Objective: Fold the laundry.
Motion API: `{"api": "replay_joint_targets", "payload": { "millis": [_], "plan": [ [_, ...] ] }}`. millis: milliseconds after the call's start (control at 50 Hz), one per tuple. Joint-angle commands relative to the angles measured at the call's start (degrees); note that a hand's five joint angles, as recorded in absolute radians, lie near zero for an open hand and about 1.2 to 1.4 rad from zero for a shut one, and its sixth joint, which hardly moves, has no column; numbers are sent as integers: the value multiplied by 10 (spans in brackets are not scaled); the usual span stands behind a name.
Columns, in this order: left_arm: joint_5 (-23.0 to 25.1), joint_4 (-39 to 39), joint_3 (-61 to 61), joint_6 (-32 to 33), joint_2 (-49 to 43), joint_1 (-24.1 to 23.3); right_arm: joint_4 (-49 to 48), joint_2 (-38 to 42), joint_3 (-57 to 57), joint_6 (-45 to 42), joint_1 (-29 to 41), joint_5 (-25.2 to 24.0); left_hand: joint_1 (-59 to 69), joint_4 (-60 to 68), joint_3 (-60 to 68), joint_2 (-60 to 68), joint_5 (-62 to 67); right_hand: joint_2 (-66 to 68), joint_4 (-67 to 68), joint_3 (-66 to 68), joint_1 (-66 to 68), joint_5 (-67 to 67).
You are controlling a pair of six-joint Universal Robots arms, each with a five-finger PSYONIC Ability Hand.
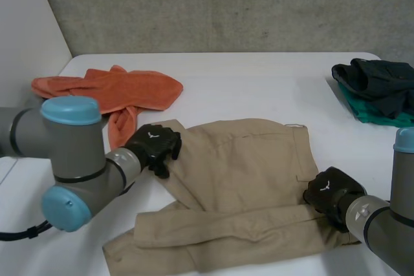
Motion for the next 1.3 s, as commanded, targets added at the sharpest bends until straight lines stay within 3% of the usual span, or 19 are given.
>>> {"api": "replay_joint_targets", "payload": {
  "millis": [20,120,200,420,600,660,780,800,840,920,1060,1160,1300],
  "plan": [
    [-3,1,40,1,-34,-27,-5,1,7,-1,-3,0,47,57,52,47,54,140,113,118,153,121],
    [-5,1,61,1,-55,-30,-5,1,8,-1,-3,0,94,103,98,94,101,140,113,118,153,121],
    [-11,8,79,-1,-57,-43,-5,1,8,-1,-3,0,362,372,367,362,369,140,113,118,153,121],
    [-21,104,119,-8,-42,-108,-8,2,11,-1,-1,0,363,373,368,363,370,140,113,118,153,121],
    [-17,109,141,-9,-98,-142,-9,2,14,-1,-3,0,363,373,368,363,370,140,113,118,153,121],
    [-20,115,142,-10,-94,-140,-10,2,14,-1,-3,0,283,293,288,283,290,140,113,118,153,121],
    [-28,146,134,-15,-69,-132,-10,2,14,-1,0,0,19,29,24,19,26,140,113,118,153,121],
    [-34,148,129,-15,-52,-130,-10,2,15,-1,0,0,-102,-92,-97,-101,-95,140,113,118,153,121],
    [-38,146,122,-15,-35,-129,-10,3,15,-1,0,0,-145,-135,-140,-144,-138,140,113,118,153,121],
    [-53,143,78,-10,16,-124,-10,3,15,-1,0,0,-140,-130,-135,-139,-133,140,113,118,153,121],
    [-80,99,-38,-8,109,-74,-10,3,16,-1,1,0,-95,-85,-90,-94,-87,140,113,118,153,121],
    [-79,34,-119,-16,159,-43,-10,4,15,-1,1,0,102,112,107,102,109,140,113,118,153,121],
    [-75,-21,-162,-23,167,-33,-14,9,16,-1,2,0,190,200,195,190,197,140,113,118,153,121]
  ]
}}
